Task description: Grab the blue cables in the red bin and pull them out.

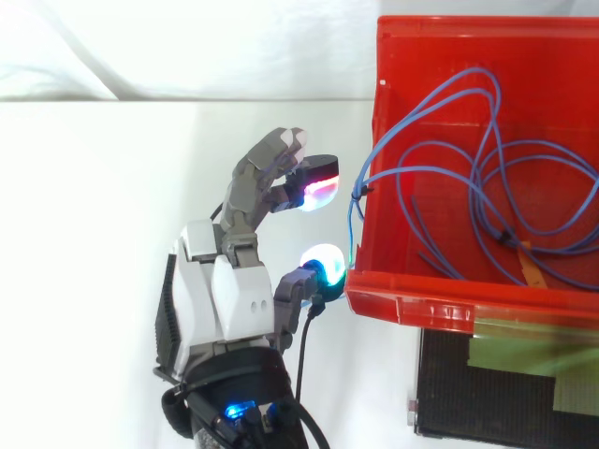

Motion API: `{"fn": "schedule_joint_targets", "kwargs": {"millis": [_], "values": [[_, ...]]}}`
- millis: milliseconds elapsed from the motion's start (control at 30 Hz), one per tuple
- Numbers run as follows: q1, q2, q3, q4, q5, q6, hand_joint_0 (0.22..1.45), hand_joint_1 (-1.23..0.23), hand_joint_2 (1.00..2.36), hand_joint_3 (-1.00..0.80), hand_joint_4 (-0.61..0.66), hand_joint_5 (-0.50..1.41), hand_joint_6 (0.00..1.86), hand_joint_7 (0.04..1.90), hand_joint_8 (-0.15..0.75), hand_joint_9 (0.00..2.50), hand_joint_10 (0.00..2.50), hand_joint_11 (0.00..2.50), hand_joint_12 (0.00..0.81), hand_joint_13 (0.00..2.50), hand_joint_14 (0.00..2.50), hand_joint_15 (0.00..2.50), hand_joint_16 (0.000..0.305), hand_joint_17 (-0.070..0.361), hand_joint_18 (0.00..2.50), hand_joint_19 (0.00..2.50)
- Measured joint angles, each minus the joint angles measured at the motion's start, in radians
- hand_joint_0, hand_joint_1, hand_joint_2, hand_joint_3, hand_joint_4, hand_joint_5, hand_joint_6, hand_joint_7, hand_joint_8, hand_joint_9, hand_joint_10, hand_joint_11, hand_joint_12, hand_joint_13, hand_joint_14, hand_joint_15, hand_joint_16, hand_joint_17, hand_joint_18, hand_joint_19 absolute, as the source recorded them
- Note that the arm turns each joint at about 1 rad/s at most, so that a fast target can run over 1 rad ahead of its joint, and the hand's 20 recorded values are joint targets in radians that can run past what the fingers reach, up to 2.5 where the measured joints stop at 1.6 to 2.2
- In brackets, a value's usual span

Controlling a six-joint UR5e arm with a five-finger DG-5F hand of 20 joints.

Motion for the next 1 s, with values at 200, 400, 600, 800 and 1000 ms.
{"fn": "schedule_joint_targets", "kwargs": {"millis": [200, 400, 600, 800, 1000], "values": [[-0.001, 0.000, 0.000, -0.002, -0.007, -0.001, 0.83, -0.90, 1.00, -1.00, 0.25, 0.72, 0.01, 0.54, 0.277, 0.63, 0.02, 0.48, 0.356, 0.58, 0.02, 0.44, 0.046, 0.103, 0.44, 0.57], [-0.007, 0.000, 0.000, -0.006, -0.023, -0.017, 0.83, -0.90, 1.00, -1.00, 0.25, 0.72, 0.01, 0.53, 0.280, 0.63, 0.02, 0.49, 0.356, 0.59, 0.02, 0.43, 0.046, 0.103, 0.44, 0.57], [-0.020, 0.000, 0.000, -0.008, -0.073, -0.040, 0.83, -0.90, 1.00, -1.00, 0.25, 0.71, 0.01, 0.53, 0.280, 0.63, 0.02, 0.48, 0.356, 0.59, 0.02, 0.43, 0.046, 0.103, 0.44, 0.57], [-0.023, 0.000, -0.001, -0.003, -0.085, -0.049, 0.83, -0.89, 1.00, -1.00, 0.25, 0.71, 0.01, 0.53, 0.281, 0.63, 0.02, 0.48, 0.356, 0.59, 0.02, 0.44, 0.046, 0.103, 0.45, 0.58], [-0.026, 0.000, -0.001, 0.002, -0.088, -0.050, 0.83, -0.89, 1.00, -1.00, 0.25, 0.71, 0.01, 0.53, 0.281, 0.63, 0.02, 0.47, 0.355, 0.59, 0.02, 0.44, 0.046, 0.103, 0.45, 0.58]]}}
